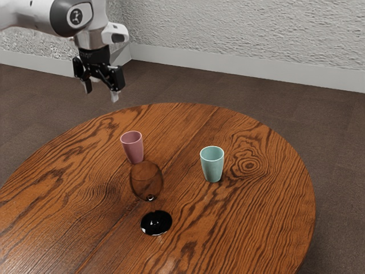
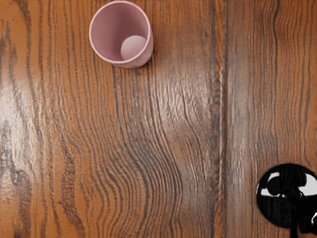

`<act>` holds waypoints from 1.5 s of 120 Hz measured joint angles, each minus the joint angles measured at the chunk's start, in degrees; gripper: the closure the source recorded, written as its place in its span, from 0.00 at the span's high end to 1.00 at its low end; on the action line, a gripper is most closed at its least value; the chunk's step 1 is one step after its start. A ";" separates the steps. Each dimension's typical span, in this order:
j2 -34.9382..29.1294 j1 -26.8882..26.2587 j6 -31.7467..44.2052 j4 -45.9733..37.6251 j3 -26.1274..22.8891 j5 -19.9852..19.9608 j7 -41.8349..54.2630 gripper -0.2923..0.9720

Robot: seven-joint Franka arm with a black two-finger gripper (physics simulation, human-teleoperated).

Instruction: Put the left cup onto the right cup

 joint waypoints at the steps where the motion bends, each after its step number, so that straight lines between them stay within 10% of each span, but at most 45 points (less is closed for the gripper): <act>1: -0.04 0.04 0.00 0.00 -0.09 0.00 0.00 0.77; 82: 20.80 0.43 11.24 7.89 3.90 3.06 1.35 0.77; 180: 30.09 -0.10 24.69 9.55 4.32 -0.96 6.18 0.77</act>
